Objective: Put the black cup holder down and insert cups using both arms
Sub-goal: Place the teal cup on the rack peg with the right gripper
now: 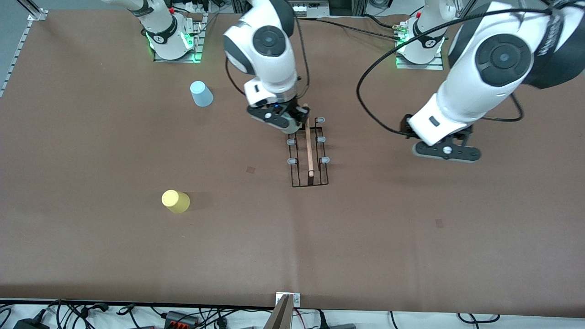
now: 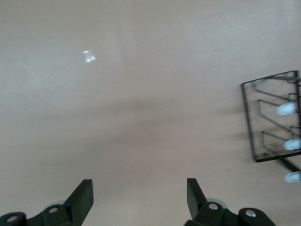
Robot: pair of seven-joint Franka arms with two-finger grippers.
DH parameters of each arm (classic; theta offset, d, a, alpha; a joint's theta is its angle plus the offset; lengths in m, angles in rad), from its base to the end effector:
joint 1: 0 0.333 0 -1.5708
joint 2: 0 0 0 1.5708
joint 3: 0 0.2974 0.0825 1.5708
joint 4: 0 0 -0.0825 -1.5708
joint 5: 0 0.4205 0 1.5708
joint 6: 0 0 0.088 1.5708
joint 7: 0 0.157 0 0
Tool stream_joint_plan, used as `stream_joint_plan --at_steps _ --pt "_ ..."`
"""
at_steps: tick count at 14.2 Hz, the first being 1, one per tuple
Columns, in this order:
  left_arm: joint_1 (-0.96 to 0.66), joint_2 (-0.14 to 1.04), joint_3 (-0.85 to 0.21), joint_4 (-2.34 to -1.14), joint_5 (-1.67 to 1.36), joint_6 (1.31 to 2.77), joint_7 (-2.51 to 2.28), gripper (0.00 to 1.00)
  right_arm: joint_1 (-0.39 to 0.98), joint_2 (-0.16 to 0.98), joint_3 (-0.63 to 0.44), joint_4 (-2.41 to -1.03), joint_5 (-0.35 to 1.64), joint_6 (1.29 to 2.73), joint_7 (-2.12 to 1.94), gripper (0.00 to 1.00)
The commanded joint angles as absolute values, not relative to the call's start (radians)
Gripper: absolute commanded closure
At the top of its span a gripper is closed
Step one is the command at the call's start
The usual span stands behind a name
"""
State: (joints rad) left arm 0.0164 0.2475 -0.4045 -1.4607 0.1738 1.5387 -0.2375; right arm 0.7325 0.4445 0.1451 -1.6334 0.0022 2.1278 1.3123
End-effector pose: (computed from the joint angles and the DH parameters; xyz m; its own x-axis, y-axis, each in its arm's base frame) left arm 0.6089 -0.1973 0.4671 0.9812 -0.1455 -0.1270 -0.1596 -0.9812 -0.1089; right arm 0.4562 0.5388 0.2845 0.8995 -0.4343 -0.0482 -0.4367 -0.8970 -0.0684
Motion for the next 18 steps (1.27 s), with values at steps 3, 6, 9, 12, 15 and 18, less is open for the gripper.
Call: stream_joint_plan --at_steps 3,6,9,12,15,18 --pt "0.103 0.193 -0.417 -1.465 0.192 1.494 -0.074 0.1 0.729 0.469 0.163 -1.611 -0.015 2.12 1.333 0.91" --pt "0.149 0.193 -0.413 -1.463 0.184 1.499 0.024 0.02 0.73 0.485 0.163 -1.615 -0.037 2.12 1.333 0.9" --pt "0.152 0.173 -0.365 -1.503 0.141 1.512 0.043 0.0 0.73 0.494 0.163 -1.628 -0.06 2.121 1.336 0.9" --pt "0.031 0.068 -0.192 -1.642 0.085 1.61 0.055 0.0 0.73 0.495 0.163 -1.631 -0.06 2.128 1.336 0.01" --pt "-0.052 -0.038 -0.057 -1.787 -0.015 1.696 0.066 0.0 0.724 0.485 0.16 -1.626 -0.058 2.123 1.313 0.0" --pt "-0.057 -0.087 -0.015 -1.841 -0.015 1.787 0.072 0.0 0.692 0.434 0.149 -1.628 -0.06 2.103 1.274 0.0"
